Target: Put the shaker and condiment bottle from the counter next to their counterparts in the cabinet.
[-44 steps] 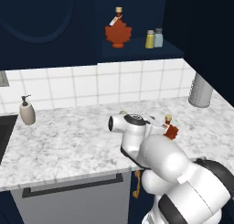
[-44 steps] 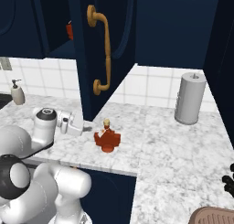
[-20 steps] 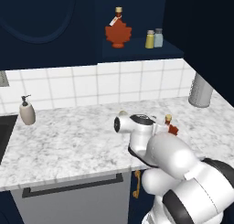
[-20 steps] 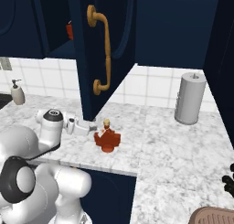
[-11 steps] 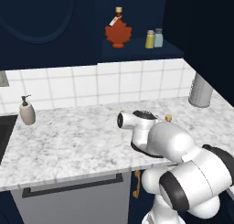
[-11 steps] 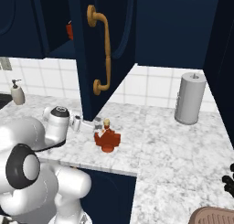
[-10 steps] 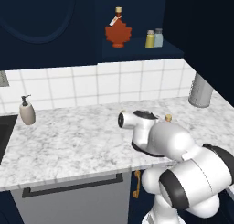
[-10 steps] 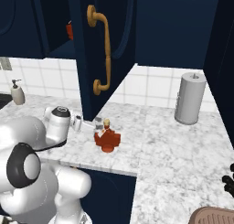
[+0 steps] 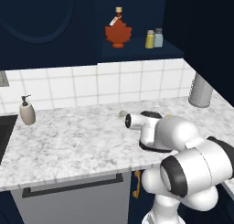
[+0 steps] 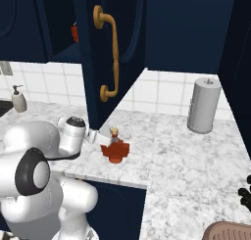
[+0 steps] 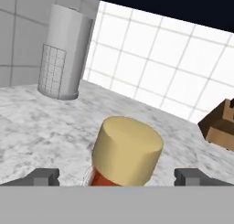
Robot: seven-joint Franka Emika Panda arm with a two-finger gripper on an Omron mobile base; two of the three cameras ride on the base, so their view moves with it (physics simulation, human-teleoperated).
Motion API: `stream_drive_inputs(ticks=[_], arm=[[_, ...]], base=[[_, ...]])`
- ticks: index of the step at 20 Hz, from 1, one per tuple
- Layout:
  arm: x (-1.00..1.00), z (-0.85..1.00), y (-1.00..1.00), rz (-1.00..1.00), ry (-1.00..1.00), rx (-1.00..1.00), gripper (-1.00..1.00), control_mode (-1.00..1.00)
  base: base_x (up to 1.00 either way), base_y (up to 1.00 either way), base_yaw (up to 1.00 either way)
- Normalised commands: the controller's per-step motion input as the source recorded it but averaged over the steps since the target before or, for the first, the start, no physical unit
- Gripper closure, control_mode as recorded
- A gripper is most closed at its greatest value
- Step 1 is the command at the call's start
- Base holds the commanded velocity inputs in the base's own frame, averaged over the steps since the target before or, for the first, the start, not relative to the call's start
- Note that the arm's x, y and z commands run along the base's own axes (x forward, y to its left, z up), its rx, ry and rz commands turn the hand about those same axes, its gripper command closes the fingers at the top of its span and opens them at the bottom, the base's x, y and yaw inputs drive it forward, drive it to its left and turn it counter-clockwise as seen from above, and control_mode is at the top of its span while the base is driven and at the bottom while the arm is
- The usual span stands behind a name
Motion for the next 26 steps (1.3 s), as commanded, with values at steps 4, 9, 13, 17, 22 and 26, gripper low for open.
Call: stream_drive_inputs(ticks=[4,9,13,17,22,26], arm=[[0.01,-0.19,-0.02,0.0,0.01,0.0,1.0,-1.0],[0.0,0.2,0.0,0.04,0.02,0.01,1.0,-1.0],[-0.04,0.99,0.0,0.22,0.0,0.01,1.0,-1.0],[-0.32,1.0,0.0,0.32,0.03,0.0,1.0,-1.0],[-0.3,1.0,0.14,0.43,0.16,-0.02,1.0,-1.0],[-0.04,0.99,0.22,0.57,0.05,0.0,1.0,-1.0]], base=[[0.0,0.0,0.0],[0.0,0.0,0.0],[0.0,0.0,0.0],[0.0,0.0,0.0],[0.0,0.0,0.0],[0.0,0.0,0.0]])
